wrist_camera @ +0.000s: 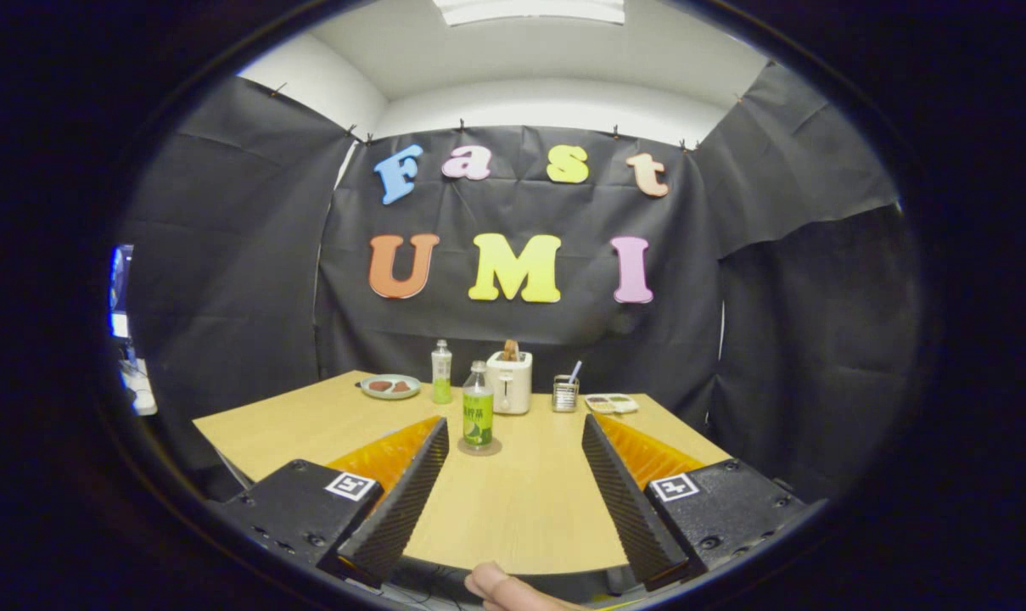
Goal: Take the bottle from table, then pour the juice into the cup, finally place the bottle on the coaster
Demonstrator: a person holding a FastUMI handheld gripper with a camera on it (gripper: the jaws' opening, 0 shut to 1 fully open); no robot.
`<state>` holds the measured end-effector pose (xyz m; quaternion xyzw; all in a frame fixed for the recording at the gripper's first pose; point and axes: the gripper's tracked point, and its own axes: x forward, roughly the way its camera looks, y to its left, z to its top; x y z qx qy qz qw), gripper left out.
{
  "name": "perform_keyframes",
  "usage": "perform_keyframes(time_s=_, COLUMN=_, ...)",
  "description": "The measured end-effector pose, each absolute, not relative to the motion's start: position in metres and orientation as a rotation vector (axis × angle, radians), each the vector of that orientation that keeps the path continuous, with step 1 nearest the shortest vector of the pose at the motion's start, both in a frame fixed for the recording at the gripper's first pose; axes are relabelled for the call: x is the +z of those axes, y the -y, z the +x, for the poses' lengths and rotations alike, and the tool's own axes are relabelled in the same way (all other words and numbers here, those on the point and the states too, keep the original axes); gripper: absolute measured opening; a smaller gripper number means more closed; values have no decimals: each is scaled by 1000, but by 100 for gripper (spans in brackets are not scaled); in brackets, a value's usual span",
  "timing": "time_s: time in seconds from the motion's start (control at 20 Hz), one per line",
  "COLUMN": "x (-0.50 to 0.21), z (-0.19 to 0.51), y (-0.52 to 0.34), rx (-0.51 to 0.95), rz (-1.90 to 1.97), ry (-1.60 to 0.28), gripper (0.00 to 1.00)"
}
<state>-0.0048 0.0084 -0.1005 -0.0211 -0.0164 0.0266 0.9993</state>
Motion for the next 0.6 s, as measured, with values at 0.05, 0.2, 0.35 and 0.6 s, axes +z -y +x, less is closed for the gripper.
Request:
perform_keyframes(time_s=0.05, x=-110, z=-4, y=-3, rx=50, rz=-36, ry=30, gripper=100)
perform_keyframes(time_s=0.2, x=-131, z=-1, y=9, rx=54, rz=-35, ry=27, gripper=100)
perform_keyframes(time_s=0.35, x=-135, z=-2, y=21, rx=62, rz=-31, ry=48, gripper=100)
perform_keyframes(time_s=0.6, x=-144, z=3, y=31, rx=75, rz=-40, ry=47, gripper=100)
